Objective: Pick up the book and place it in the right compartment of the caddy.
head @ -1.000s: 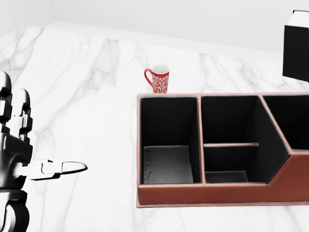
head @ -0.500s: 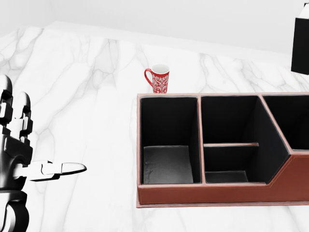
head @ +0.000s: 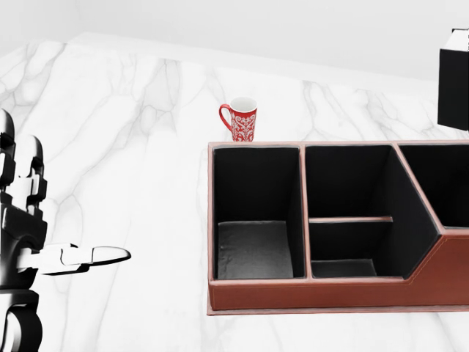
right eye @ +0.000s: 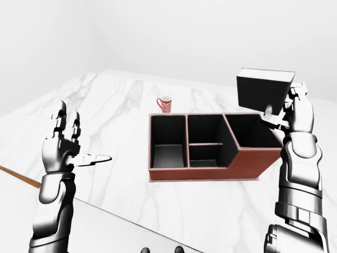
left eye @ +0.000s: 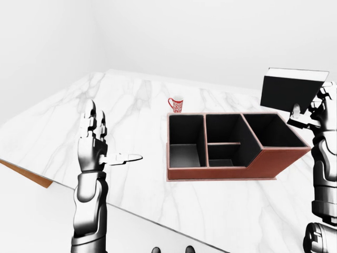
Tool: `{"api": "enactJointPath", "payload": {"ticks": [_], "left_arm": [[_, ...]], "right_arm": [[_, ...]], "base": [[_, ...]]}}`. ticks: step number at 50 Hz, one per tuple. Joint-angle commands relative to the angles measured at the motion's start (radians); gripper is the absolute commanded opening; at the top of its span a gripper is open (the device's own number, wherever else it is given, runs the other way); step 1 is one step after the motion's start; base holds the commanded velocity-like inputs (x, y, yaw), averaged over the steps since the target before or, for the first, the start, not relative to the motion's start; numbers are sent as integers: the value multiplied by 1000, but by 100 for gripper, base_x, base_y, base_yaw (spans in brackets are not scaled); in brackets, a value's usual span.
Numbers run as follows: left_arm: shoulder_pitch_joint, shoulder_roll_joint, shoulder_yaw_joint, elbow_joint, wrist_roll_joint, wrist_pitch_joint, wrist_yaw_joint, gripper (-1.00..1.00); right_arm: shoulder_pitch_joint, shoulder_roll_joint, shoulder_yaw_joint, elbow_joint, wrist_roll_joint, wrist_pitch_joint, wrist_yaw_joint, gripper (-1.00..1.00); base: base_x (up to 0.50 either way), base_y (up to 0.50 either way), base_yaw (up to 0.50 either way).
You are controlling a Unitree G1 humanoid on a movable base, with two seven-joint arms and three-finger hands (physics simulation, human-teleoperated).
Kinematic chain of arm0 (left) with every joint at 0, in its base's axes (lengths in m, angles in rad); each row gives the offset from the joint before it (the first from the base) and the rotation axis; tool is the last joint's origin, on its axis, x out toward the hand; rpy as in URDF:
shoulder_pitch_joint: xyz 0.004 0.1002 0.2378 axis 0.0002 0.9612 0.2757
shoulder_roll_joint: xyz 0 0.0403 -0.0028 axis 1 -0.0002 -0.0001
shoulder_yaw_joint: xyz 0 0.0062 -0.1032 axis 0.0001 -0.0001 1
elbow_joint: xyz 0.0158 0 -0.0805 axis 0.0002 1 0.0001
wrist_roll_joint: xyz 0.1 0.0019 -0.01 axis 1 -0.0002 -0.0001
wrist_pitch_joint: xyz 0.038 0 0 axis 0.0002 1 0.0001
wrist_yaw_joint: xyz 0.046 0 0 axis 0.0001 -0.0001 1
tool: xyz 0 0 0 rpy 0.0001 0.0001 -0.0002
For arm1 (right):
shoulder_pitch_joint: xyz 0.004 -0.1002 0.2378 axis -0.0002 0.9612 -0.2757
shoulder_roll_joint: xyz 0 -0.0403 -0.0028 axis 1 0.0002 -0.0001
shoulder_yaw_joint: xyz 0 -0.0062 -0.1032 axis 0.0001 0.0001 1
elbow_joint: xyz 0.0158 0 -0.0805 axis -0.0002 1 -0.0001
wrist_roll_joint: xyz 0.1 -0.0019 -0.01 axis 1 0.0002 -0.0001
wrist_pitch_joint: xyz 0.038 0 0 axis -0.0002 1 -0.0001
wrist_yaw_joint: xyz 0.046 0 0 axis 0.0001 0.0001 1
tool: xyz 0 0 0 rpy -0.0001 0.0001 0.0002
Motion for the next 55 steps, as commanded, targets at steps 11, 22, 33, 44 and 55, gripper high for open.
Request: {"api": "enactJointPath", "payload": {"ticks": [11, 22, 33, 44, 55], "left_arm": [[2, -3, -1, -30, 5, 16, 3, 100], [1, -2, -1, -12, 6, 4, 2, 100], [-1, -2, -1, 4, 8, -7, 1, 100], [1, -4, -6, 5, 12, -7, 1, 100], [0, -3, -4, 27, 11, -7, -1, 100]], "right_arm": [[34, 14, -32, -41, 50, -11, 10, -100], [61, 8, -52, -67, 56, 5, 27, -100], [88, 18, -67, -98, 57, 15, 38, -100], [111, 37, -73, -137, 54, 23, 49, -100], [128, 47, -81, -163, 53, 31, 60, -100]], "base": [[0, 0, 0], [0, 0, 0], [0, 0, 0], [0, 0, 0], [0, 0, 0]]}}
